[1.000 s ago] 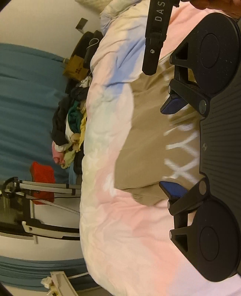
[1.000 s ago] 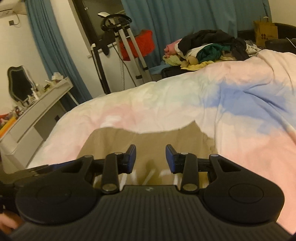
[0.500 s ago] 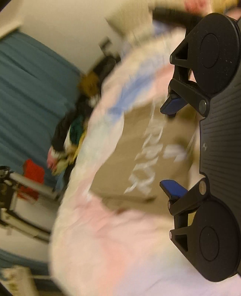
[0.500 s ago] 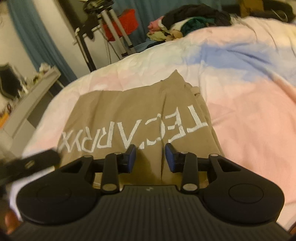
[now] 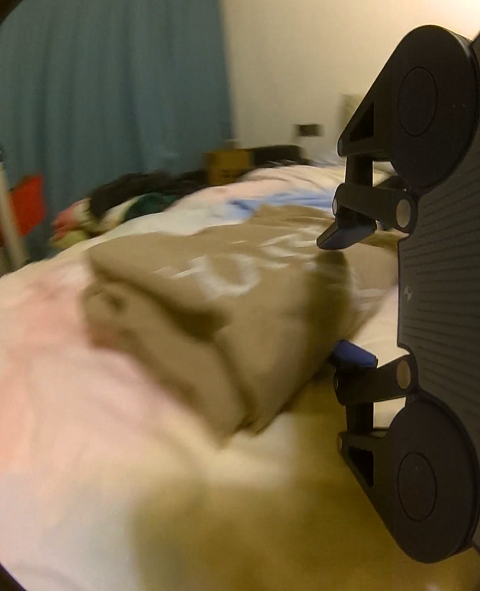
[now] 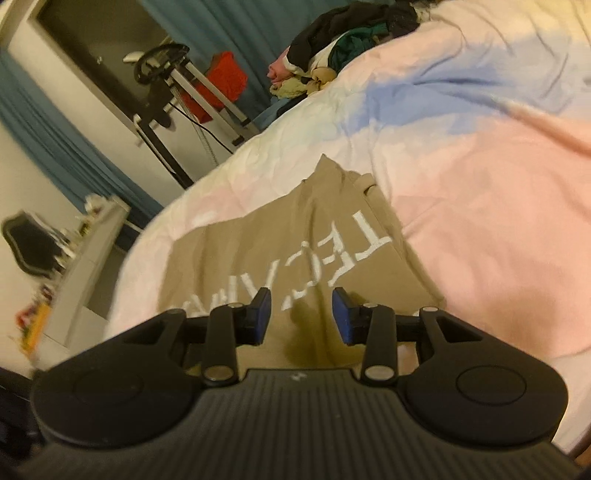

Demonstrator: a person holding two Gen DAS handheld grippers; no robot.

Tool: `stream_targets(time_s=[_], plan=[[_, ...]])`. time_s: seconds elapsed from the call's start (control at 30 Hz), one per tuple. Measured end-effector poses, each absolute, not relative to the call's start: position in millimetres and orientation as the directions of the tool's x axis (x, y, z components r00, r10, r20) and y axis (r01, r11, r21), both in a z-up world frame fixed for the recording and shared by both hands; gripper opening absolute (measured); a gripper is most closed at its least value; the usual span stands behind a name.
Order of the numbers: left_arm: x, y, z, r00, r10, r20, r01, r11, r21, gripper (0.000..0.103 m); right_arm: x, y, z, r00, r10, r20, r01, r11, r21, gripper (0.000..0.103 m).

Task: Fold clothes
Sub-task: 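Grasp the shirt end with both grippers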

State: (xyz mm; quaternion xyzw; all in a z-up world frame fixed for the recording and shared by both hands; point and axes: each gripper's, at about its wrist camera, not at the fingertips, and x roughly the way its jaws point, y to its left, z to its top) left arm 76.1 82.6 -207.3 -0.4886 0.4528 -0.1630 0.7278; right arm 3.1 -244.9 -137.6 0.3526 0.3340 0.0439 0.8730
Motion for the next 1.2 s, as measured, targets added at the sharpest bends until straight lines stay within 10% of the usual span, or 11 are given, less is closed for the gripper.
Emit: stream_targets(time_s=[0.1, 0.43, 0.9, 1.2], plan=[[73.8, 88.6, -206.9, 0.571, -0.648, -0.504, -0.222, 0.469, -0.855, 0.038, 4.1, -243.9, -146.1, 0.758, 0.432, -0.488, 0.134, 0.629, 0.766, 0.080], [62.5, 92.1, -186.8, 0.653, -0.608, -0.452, -0.157, 0.476, -0.866, 0.021, 15.0, -231.1, -210.1, 0.697, 0.641, -0.321, 0.265, 0.186, 0.946, 0.080], [54.3, 96.1, -182.1, 0.660, -0.608, -0.441, -0.150, 0.468, -0.871, 0.021, -9.9, -259.0, -205.8, 0.834, 0.332, -0.441, 0.387, 0.218, 0.896, 0.026], [43.5, 95.2, -155.1, 0.636, -0.642, -0.428, -0.105, 0.477, -0.873, 0.021, -37.5, -285.6, -156.0, 0.887, 0.255, -0.386, 0.322, 0.257, 0.911, 0.018]])
